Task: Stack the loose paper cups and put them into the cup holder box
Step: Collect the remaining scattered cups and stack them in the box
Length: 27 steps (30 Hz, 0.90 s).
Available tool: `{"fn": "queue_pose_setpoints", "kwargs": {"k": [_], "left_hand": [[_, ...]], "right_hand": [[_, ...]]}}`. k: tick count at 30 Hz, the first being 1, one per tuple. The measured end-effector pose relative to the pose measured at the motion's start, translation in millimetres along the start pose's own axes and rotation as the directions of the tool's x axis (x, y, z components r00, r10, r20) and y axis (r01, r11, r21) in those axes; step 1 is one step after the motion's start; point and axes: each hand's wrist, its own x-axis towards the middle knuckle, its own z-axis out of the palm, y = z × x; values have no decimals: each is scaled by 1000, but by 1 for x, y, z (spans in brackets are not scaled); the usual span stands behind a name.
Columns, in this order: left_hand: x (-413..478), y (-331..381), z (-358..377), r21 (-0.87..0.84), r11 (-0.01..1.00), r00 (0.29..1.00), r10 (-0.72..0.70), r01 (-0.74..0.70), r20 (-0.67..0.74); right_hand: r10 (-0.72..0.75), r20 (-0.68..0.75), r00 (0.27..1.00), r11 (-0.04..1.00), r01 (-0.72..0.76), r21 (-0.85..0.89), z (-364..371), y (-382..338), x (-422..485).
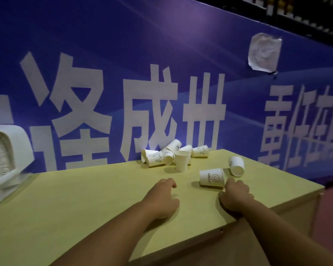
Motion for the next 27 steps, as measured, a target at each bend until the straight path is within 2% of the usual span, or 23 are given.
{"fn": "queue_pose_setpoints", "kwargs": {"k": [2, 4, 10, 16, 21, 24, 27], "left_hand": [[18, 14, 17, -17, 999, 999, 40, -40, 2], [37, 28, 34, 7, 997, 997, 78, -78, -12], [97, 57, 66, 251, 957, 985, 163, -144, -57], [138, 59, 79, 369, 905, 970, 240, -213, -28], [139, 60, 81, 438, 865, 955, 292, -244, -46], [130, 59, 77, 417, 882, 957, 278, -219, -86], [118, 48, 70, 279, 950, 975, 183, -141, -127]], "right_hand": [[87, -23, 996, 995, -86, 48, -2, 15, 23], [110, -29, 993, 992, -108, 69, 1, 24, 42], [28, -19, 999, 998, -27, 56, 7, 27, 97], [-4, 24, 1000, 997, 6, -71, 17, 33, 143], [-19, -38, 999, 992, 15, -123, 20, 29, 138], [-70, -130, 989, 998, 70, -6, 21, 26, 127], [-112, -169, 979, 981, 136, 136, 21, 19, 118]]}}
